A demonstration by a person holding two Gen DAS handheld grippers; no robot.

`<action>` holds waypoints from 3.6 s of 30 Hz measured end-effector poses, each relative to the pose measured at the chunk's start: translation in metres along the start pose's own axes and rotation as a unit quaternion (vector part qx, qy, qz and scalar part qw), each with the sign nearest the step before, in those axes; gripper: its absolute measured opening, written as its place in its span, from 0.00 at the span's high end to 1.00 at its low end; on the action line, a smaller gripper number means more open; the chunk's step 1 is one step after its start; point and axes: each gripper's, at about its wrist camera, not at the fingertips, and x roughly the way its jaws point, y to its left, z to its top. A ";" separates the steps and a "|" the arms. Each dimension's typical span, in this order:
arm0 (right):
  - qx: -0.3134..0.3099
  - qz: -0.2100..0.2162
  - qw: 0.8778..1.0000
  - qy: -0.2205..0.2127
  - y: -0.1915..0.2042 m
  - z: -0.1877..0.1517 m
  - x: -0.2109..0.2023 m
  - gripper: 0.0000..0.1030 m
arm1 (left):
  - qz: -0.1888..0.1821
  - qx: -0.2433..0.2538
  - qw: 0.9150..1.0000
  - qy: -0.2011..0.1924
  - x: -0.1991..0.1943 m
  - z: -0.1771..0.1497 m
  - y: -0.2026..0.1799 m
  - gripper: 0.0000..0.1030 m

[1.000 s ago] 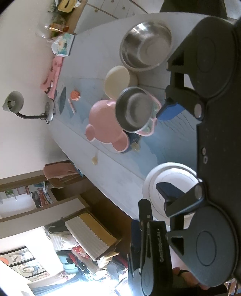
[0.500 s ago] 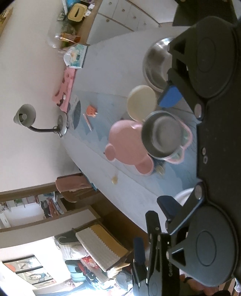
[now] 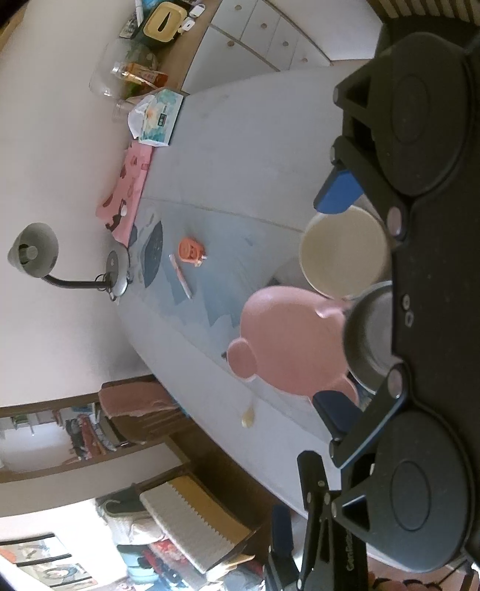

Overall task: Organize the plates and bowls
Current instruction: 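Grip the pink bear-shaped plate rim with both grippers and lift it, then carry the pink plate over the white plates, lower it, open both grippers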

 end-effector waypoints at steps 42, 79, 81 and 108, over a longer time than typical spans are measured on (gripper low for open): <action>0.022 0.019 0.985 0.168 -0.017 0.032 0.217 0.61 | 0.004 -0.068 0.984 0.163 0.197 0.023 0.034 0.77; 0.040 0.049 0.993 0.097 0.018 0.055 0.146 0.94 | 0.041 -0.085 0.988 0.119 0.120 0.045 0.071 0.91; 0.038 0.050 0.994 0.094 0.024 0.055 0.135 0.94 | 0.042 -0.086 0.989 0.117 0.109 0.044 0.073 0.91; 0.006 0.073 0.992 0.105 0.124 -0.037 0.011 0.94 | 0.054 -0.098 0.985 0.133 -0.043 -0.068 0.105 0.91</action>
